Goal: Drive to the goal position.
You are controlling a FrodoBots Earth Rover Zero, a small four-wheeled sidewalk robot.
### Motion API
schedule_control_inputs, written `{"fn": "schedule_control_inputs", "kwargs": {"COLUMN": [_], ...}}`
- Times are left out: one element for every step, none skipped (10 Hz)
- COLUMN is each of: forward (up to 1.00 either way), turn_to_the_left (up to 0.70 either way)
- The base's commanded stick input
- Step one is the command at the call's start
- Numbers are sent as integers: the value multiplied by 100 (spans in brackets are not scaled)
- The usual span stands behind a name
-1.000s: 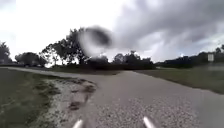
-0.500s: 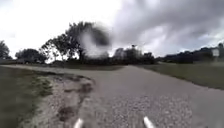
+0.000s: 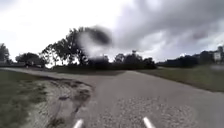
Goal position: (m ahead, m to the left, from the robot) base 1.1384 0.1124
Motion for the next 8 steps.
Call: {"fn": "schedule_control_inputs", "kwargs": {"forward": [70, 70, 70, 70, 70, 70, 70, 70], "turn_to_the_left": [0, 0, 0, 0, 0, 0, 0, 0]}}
